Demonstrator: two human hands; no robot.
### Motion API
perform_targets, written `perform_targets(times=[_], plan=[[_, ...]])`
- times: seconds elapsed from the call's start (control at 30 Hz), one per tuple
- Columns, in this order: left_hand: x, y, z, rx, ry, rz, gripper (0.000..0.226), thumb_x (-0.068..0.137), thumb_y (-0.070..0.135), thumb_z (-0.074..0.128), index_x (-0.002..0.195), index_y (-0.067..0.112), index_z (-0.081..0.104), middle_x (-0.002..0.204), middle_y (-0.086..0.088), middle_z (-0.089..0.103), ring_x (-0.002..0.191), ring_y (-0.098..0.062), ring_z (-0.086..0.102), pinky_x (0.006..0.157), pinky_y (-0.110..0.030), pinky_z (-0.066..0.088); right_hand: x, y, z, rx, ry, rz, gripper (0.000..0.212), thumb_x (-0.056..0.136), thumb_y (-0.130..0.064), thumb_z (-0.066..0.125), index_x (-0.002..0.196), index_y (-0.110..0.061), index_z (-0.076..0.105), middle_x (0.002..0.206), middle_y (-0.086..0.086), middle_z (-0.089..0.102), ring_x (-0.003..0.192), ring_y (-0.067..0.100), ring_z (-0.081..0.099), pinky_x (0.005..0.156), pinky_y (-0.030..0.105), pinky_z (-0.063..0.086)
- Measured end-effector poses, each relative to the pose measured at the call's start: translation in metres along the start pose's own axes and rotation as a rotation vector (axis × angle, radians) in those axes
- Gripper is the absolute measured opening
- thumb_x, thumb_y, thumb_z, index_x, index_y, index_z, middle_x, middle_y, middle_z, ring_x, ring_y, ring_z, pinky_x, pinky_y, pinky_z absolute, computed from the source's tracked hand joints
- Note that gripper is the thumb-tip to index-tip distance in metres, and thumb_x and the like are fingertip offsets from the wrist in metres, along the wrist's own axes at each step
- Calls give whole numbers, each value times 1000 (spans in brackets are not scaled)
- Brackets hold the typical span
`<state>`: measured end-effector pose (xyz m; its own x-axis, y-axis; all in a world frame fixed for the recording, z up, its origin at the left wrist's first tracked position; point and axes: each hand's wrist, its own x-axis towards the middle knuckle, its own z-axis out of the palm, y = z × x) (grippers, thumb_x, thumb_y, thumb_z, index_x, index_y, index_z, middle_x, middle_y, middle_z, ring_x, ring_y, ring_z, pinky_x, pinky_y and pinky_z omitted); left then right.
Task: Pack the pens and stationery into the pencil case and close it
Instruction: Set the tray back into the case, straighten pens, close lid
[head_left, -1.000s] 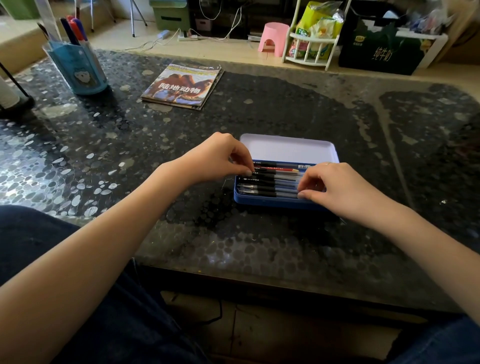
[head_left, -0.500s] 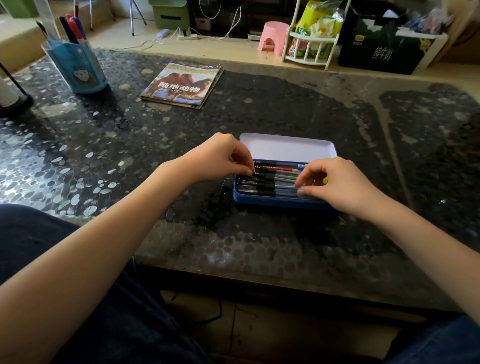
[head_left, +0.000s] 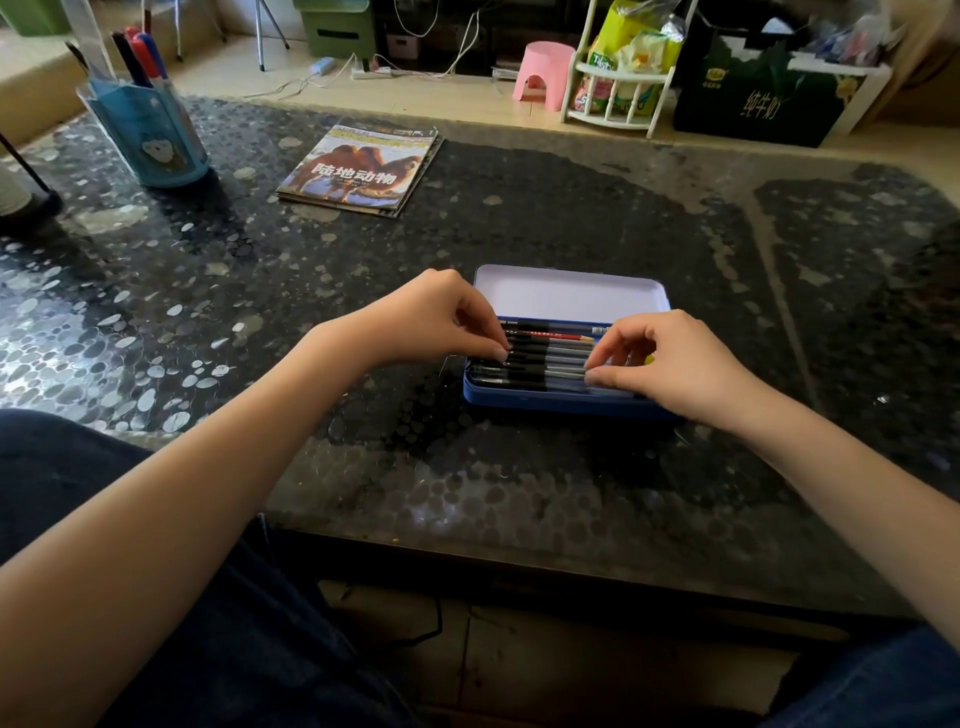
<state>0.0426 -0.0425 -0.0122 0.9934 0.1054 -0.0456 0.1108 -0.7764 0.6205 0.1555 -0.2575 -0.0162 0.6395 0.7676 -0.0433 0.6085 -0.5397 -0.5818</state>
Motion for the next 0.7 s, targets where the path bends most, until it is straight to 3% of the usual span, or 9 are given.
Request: perform_targets(times=[0.27,0.4,0.57,0.7], plan=[[-2,-1,-3,-38,-32,14,9,71,24,80,79,21,77,83,8,74,82,-6,67,81,-17,52,-3,0,4,-71,30,-11,9,77,-24,76,75,-24,67,73,-8,62,67,9,56,56,16,38],[0,0,1,-15,-11,13,5,73,22,78,77,21,76,81,5,74,78,-6,66,78,-18,54,-7,-3,-7,-168,10,-27,9,75,-26,77,73,-24,69,70,-13,63,66,3,57,58,14,40],[1,0,2,-2,-16,11,3,75,22,76,78,22,75,82,5,73,77,-5,66,75,-17,53,-11,-5,-11,-317,-47,-6,7,77,-30,75,77,-24,75,76,-10,70,75,7,62,76,33,54],[1,-2,1,-4,-30,13,2,74,24,77,75,23,75,85,5,73,80,-7,65,79,-23,53,-11,-4,-9,-325,-88,-16,10,75,-33,76,80,-24,74,78,-10,69,75,6,62,76,34,54]])
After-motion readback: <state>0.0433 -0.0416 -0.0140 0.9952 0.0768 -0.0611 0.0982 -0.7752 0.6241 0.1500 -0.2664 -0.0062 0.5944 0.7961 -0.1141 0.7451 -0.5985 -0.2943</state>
